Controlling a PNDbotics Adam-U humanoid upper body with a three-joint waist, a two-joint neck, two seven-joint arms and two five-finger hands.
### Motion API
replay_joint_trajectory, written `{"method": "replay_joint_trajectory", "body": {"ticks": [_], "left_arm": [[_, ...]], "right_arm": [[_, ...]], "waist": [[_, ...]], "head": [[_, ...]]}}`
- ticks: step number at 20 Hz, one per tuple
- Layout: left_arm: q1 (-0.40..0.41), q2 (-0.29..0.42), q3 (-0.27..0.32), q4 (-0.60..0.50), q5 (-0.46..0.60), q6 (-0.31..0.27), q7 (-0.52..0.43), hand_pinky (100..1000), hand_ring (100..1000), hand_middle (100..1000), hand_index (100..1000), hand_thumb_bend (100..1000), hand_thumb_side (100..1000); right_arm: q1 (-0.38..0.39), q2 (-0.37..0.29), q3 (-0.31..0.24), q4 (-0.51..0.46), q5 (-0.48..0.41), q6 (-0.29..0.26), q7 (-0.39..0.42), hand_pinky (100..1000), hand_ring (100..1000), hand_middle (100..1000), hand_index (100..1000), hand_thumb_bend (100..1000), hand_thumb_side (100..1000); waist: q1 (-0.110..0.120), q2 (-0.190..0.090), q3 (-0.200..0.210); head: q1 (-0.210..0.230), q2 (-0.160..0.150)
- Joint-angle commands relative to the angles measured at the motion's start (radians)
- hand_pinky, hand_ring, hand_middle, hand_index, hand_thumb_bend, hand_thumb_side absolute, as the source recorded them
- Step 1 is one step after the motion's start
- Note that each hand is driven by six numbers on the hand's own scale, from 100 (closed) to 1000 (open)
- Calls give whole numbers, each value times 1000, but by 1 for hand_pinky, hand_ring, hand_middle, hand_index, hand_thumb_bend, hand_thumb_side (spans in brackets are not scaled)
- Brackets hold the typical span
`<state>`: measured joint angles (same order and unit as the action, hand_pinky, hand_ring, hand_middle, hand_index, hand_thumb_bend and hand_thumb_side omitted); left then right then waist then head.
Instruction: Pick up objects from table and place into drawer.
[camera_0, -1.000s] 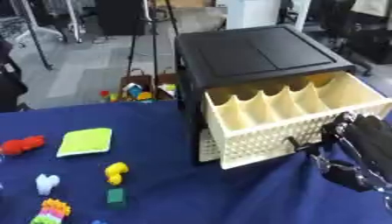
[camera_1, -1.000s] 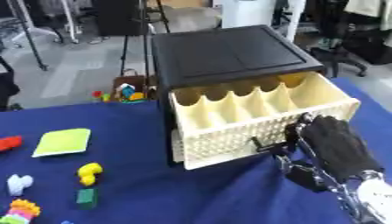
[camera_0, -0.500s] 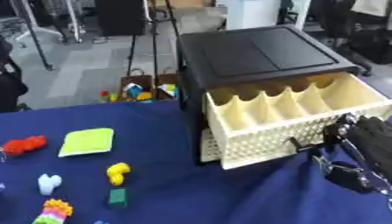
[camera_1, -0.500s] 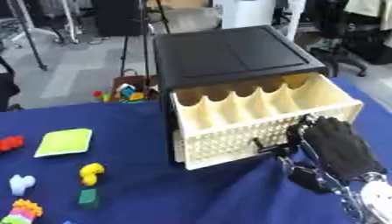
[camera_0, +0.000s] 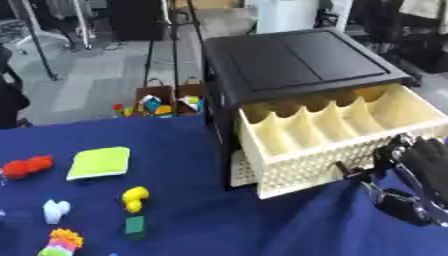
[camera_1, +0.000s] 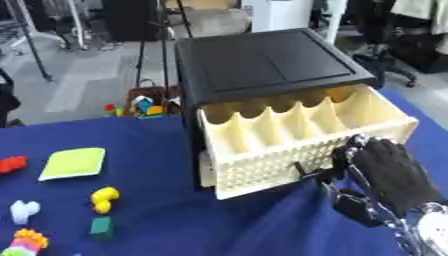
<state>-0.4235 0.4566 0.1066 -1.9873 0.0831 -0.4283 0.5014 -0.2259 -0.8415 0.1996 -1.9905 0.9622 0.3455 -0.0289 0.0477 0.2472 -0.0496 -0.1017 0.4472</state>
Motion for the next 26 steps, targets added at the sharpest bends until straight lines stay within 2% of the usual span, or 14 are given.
{"method": "replay_joint_trajectory", "body": {"ticks": [1,6,13,17,18,21,26], "left_arm": [[-8,22,4,-13,0,2,0,691,769,815,860,366,1000],[-9,22,3,-13,0,3,0,691,769,815,860,365,1000],[-10,22,2,-13,1,2,-1,691,770,815,860,365,1000],[-9,21,2,-13,1,2,-1,691,770,816,860,364,1000],[-10,20,1,-13,1,2,-1,691,770,816,860,364,1000],[-10,20,2,-13,1,3,0,691,770,816,860,364,1000],[-10,20,1,-13,1,3,-1,692,771,817,860,363,1000]], "right_arm": [[1,-43,-29,-10,-3,12,-14,100,100,100,247,400,213],[4,-48,-22,-10,-23,-12,-32,100,100,100,247,401,213],[4,-49,-24,-10,-32,-18,-41,100,100,100,247,399,213],[3,-42,-27,-10,-29,-19,-79,100,100,100,251,401,231],[3,-39,-27,-10,-29,-19,-90,100,100,100,263,384,258],[6,-34,-25,-10,-32,-25,-115,100,100,100,360,416,294],[8,-36,-25,-10,-28,-46,-115,100,100,100,415,454,338]], "waist": [[0,-19,-3],[0,-18,-5],[-1,-18,-4],[-1,-17,-4],[-1,-17,-3],[0,-17,0],[-2,-16,1]], "head": [[0,1],[-1,3],[0,-4],[-1,-6],[-1,-7],[-1,-9],[-2,-10]]}}
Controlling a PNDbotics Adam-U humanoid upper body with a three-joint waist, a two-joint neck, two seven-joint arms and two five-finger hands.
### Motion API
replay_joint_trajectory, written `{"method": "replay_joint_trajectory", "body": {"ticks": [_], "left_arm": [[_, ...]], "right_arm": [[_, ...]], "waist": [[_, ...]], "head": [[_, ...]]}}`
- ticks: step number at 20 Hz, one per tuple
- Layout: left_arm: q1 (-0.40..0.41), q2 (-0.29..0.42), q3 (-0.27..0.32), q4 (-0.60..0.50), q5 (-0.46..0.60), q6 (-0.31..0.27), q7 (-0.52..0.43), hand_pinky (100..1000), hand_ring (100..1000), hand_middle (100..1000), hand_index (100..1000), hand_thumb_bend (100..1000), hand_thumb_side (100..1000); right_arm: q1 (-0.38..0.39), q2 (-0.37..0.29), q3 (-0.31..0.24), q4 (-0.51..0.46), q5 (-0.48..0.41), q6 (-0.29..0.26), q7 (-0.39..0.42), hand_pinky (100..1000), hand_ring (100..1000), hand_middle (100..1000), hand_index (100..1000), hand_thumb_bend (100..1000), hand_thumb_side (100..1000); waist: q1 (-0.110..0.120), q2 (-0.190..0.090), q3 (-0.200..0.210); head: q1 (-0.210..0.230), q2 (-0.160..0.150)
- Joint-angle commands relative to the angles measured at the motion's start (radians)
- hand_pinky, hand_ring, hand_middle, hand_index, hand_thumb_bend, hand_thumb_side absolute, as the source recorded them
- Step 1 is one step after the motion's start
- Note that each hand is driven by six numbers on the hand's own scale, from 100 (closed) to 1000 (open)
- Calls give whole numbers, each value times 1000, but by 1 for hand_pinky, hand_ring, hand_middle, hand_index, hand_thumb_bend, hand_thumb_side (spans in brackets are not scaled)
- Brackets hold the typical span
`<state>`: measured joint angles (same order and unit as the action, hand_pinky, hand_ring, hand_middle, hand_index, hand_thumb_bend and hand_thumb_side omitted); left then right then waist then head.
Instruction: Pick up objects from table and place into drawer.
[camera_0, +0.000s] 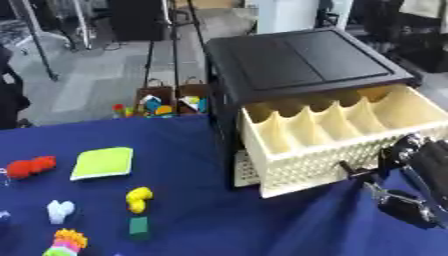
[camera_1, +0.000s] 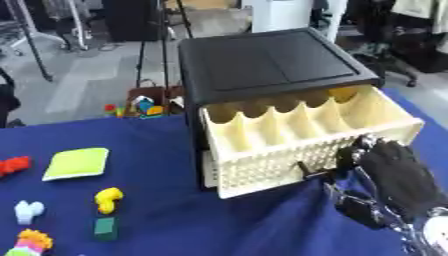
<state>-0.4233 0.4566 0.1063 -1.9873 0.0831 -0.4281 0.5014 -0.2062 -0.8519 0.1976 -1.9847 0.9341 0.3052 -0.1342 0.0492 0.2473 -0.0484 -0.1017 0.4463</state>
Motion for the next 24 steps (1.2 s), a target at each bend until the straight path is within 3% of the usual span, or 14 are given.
{"method": "replay_joint_trajectory", "body": {"ticks": [1,7,9,11,14,24], "left_arm": [[-11,20,1,-13,1,2,-1,691,771,817,860,364,1000],[-11,19,1,-13,1,3,0,691,771,817,860,363,1000],[-11,19,0,-13,1,3,-1,691,772,817,860,364,1000],[-11,18,0,-13,2,3,-1,691,772,817,860,364,1000],[-10,18,0,-13,2,3,0,691,772,817,860,364,1000],[-9,16,0,-13,2,3,2,691,774,818,859,363,1000]], "right_arm": [[-12,-27,-23,-15,3,-9,-6,100,100,100,418,452,343],[-12,-28,-27,-15,23,-16,6,100,180,206,432,434,370],[-12,-28,-26,-15,31,-16,14,169,237,253,451,422,379],[-13,-29,-25,-15,41,-16,29,307,348,324,487,404,389],[-16,-31,-25,-15,60,-18,63,392,425,400,518,389,408],[-31,-34,-29,-15,102,-22,157,433,479,473,668,360,438]], "waist": [[-3,-15,0],[-4,-13,0],[-4,-13,1],[-4,-12,2],[-3,-11,2],[-1,-8,3]], "head": [[-1,-9],[-3,-9],[-4,-11],[-6,-12],[-10,-11],[-16,-14]]}}
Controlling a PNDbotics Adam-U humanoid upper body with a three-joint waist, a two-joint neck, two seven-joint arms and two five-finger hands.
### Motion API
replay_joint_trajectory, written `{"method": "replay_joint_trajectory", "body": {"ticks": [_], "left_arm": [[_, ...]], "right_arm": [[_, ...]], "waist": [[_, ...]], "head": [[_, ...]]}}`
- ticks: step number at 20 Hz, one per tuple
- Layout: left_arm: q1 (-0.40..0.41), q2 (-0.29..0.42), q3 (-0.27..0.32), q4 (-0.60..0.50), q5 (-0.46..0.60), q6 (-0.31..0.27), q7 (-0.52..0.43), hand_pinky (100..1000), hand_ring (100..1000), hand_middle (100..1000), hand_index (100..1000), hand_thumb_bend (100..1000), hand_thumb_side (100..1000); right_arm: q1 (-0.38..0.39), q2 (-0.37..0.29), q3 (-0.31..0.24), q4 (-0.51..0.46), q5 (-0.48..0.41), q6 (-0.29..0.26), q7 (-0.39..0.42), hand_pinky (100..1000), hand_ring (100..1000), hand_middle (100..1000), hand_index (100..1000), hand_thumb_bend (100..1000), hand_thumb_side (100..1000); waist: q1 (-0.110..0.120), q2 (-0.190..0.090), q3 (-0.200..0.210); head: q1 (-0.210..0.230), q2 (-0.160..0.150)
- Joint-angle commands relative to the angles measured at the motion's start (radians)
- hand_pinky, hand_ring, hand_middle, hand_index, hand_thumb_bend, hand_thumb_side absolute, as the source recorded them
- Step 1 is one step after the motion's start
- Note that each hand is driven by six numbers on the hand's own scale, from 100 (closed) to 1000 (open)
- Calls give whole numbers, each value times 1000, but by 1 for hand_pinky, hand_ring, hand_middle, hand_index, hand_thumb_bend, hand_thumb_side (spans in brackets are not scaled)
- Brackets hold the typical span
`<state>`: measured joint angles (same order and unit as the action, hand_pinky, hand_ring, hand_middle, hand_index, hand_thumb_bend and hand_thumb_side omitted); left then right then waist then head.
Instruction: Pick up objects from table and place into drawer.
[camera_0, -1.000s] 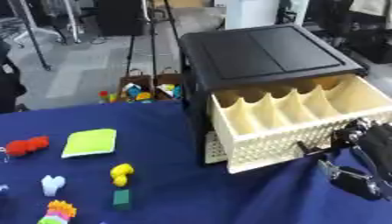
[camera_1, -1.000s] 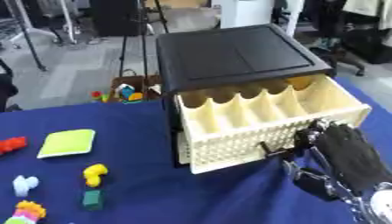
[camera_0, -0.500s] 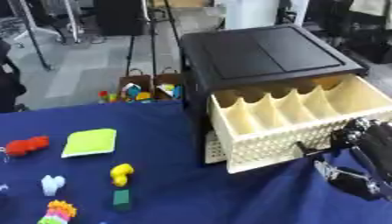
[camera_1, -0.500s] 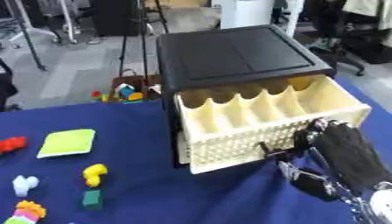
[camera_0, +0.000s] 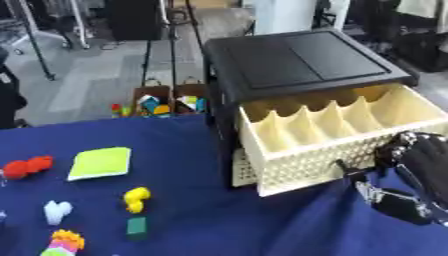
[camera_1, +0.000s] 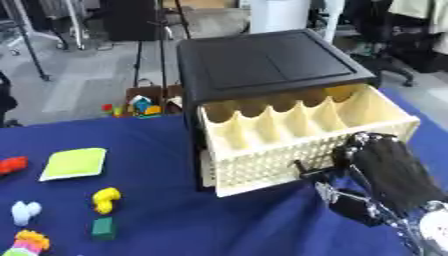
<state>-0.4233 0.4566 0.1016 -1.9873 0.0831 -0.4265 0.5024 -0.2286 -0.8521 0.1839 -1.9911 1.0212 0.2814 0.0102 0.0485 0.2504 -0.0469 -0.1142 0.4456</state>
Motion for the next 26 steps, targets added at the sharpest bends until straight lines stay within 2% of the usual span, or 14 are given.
{"method": "replay_joint_trajectory", "body": {"ticks": [1,6,10,14,17,25,26], "left_arm": [[-9,16,4,-13,2,1,1,691,774,818,858,363,1000],[-8,15,4,-13,3,2,1,691,774,818,858,362,1000],[-8,15,4,-13,4,2,2,691,775,818,858,362,1000],[-8,16,4,-13,4,1,2,691,776,818,858,362,1000],[-8,16,4,-13,3,1,3,691,776,818,858,361,1000],[-9,16,4,-13,4,1,3,691,777,819,857,360,1000],[-9,16,4,-13,4,1,4,691,777,819,857,361,1000]], "right_arm": [[-10,-34,-16,-9,17,2,17,436,486,483,682,359,439],[-17,-36,-14,-9,29,3,53,435,502,536,703,362,443],[-22,-36,-14,-9,20,-2,62,436,501,541,749,375,448],[-16,-38,-17,-9,10,-10,50,441,513,553,868,413,475],[-14,-40,-22,-9,13,-17,36,445,524,565,912,418,485],[-37,-39,-19,-9,15,-11,53,445,526,570,930,407,499],[-41,-40,-19,-9,12,-12,52,445,526,570,930,428,487]], "waist": [[0,-11,1],[1,-11,4],[1,-10,4],[1,-8,0],[0,-7,-2],[0,-5,6],[0,-5,6]], "head": [[-5,-14],[-9,-15],[-9,-17],[-8,-18],[-7,-18],[-10,-23],[-9,-22]]}}
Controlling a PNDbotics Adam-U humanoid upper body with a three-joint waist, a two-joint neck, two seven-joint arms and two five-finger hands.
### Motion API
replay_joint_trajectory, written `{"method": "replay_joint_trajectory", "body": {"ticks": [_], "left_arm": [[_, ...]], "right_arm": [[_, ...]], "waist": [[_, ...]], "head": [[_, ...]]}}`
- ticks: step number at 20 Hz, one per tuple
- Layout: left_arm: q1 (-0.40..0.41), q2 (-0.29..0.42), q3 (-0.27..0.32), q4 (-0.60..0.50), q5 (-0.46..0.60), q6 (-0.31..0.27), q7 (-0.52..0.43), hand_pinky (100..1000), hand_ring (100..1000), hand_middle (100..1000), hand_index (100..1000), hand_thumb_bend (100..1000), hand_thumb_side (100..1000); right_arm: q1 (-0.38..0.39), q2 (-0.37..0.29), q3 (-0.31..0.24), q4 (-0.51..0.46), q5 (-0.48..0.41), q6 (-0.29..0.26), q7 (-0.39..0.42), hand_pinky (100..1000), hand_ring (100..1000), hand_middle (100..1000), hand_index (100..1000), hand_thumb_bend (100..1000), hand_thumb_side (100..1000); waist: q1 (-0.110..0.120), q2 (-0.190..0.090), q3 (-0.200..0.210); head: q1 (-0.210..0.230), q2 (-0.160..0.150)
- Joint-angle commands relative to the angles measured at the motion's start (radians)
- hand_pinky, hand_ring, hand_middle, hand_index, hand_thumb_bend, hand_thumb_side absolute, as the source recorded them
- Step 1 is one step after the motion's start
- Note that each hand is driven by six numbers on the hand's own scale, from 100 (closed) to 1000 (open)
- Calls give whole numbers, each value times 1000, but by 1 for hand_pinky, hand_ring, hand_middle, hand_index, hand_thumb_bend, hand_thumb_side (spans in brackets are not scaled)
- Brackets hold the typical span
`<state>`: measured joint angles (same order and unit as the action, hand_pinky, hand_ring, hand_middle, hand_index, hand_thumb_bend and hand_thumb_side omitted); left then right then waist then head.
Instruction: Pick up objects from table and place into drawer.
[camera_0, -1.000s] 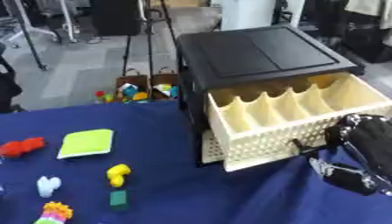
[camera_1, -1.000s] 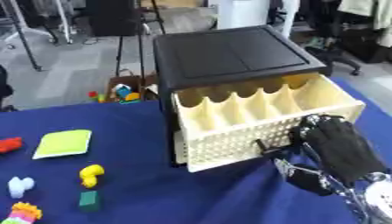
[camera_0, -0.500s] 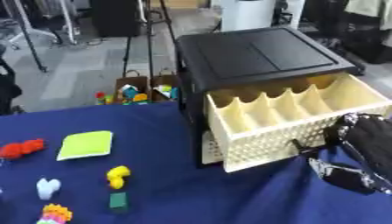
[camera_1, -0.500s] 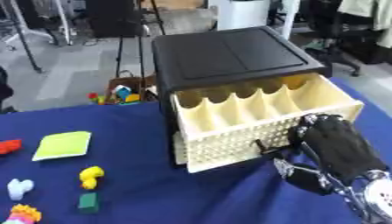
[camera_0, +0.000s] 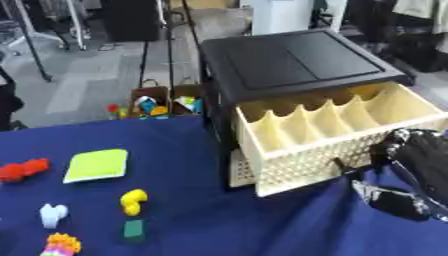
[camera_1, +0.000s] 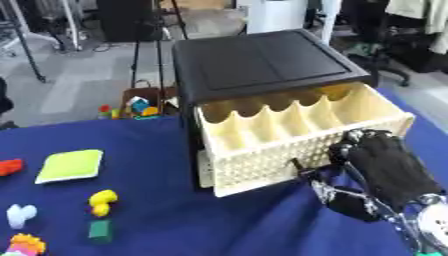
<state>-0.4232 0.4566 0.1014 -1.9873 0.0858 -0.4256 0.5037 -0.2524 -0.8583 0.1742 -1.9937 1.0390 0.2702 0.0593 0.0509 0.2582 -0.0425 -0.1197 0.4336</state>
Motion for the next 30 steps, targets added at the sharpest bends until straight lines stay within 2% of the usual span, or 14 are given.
{"method": "replay_joint_trajectory", "body": {"ticks": [1,10,15,20,30], "left_arm": [[-9,16,5,-13,1,0,3,691,777,819,857,360,1000],[-13,17,2,-13,2,-1,1,691,777,818,857,358,1000],[-12,16,2,-13,2,-1,1,690,778,818,857,357,1000],[-15,15,2,-13,2,-2,2,690,778,819,857,354,1000],[-15,14,3,-13,3,-2,4,690,778,819,857,352,1000]], "right_arm": [[-21,-35,-10,-6,-8,-3,2,452,533,580,932,436,494],[-42,-48,-19,-6,-31,-14,22,459,546,588,914,427,504],[-41,-53,-20,-6,-32,-11,31,448,535,538,817,404,492],[-22,-49,-16,-6,-32,-4,49,436,491,462,757,352,431],[-5,-42,14,-6,-28,4,111,415,448,427,675,236,318]], "waist": [[-2,-12,2],[-8,-11,4],[-10,-11,8],[-11,-9,6],[-9,-10,9]], "head": [[-4,-10],[-5,-14],[-5,-15],[-5,-16],[-9,-19]]}}
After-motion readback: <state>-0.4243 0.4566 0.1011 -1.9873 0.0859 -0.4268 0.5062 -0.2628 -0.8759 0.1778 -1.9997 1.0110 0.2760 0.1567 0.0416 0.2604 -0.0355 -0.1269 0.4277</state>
